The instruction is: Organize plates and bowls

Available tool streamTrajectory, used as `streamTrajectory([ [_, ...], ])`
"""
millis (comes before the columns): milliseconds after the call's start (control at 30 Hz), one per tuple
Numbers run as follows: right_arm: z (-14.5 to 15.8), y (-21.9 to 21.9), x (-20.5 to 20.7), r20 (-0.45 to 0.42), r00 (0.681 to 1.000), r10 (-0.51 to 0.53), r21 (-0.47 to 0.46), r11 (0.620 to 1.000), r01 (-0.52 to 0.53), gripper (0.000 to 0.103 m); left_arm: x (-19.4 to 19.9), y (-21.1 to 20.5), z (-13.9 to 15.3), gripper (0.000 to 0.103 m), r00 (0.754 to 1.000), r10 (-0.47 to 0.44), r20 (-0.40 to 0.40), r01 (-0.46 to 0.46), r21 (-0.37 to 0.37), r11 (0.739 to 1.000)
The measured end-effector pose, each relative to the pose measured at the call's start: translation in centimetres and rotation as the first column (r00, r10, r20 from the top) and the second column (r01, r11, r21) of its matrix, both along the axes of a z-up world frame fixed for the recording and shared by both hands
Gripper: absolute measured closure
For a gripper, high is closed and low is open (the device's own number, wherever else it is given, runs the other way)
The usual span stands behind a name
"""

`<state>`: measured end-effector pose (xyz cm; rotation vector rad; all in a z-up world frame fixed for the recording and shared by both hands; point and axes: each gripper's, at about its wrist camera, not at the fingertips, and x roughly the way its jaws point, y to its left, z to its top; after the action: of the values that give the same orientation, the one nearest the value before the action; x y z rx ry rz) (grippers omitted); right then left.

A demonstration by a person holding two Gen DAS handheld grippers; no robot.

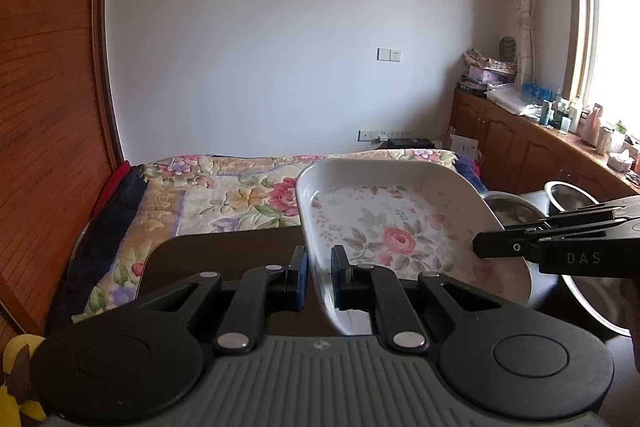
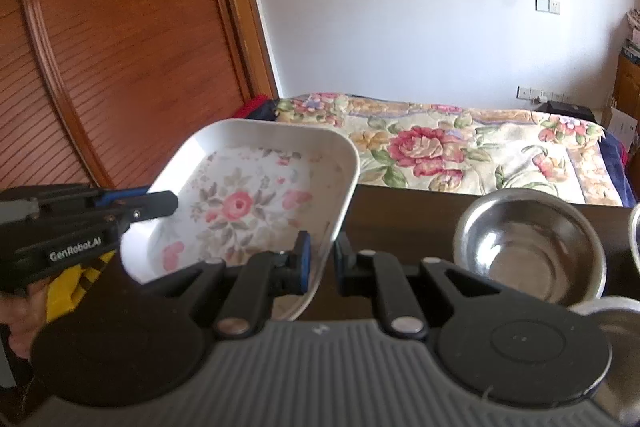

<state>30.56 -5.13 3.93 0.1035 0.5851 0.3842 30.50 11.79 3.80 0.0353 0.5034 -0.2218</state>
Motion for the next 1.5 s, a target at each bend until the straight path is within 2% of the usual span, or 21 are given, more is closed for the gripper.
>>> streamTrajectory([
  [133, 0.0, -1.3, -2.2, 0.021, 1.0, -0.006, 0.025, 1.0, 0.006, 0.089, -2.8, -0.7, 0.2, 0.075, 1.0, -0.004, 0.029, 0.005, -0.017, 1.0],
  [433, -0.3, -1.8, -3.2, 0.041, 0.999, 0.005, 0.055, 0.998, -0.007, 0.089, -7.6, -1.4, -0.3, 0.075, 0.998, -0.004, 0.057, 0.006, -0.041, 0.999],
  [600, -0.7, -2.1, -4.8, 0.049, 0.999, 0.023, 0.072, 0.997, -0.027, 0.089, -10.2, -2.0, -0.6, 0.075, 0.995, 0.007, 0.097, -0.006, -0.009, 1.0],
  [700, -0.9, -2.2, -5.9, 0.06, 0.998, 0.032, 0.08, 0.996, -0.037, 0.089, -11.6, -1.7, -1.0, 0.075, 0.995, 0.016, 0.103, -0.012, -0.041, 0.999],
  [1067, -2.0, -2.1, -9.2, 0.071, 0.996, 0.05, 0.104, 0.993, -0.057, 0.089, -14.8, -1.5, -2.7, 0.075, 0.996, 0.013, 0.087, -0.005, -0.087, 0.996],
  [1500, -4.4, -2.0, -12.1, 0.06, 0.997, 0.053, 0.114, 0.992, -0.06, 0.089, -16.8, -1.5, -4.0, 0.075, 0.997, 0.013, 0.078, -0.007, -0.084, 0.996],
])
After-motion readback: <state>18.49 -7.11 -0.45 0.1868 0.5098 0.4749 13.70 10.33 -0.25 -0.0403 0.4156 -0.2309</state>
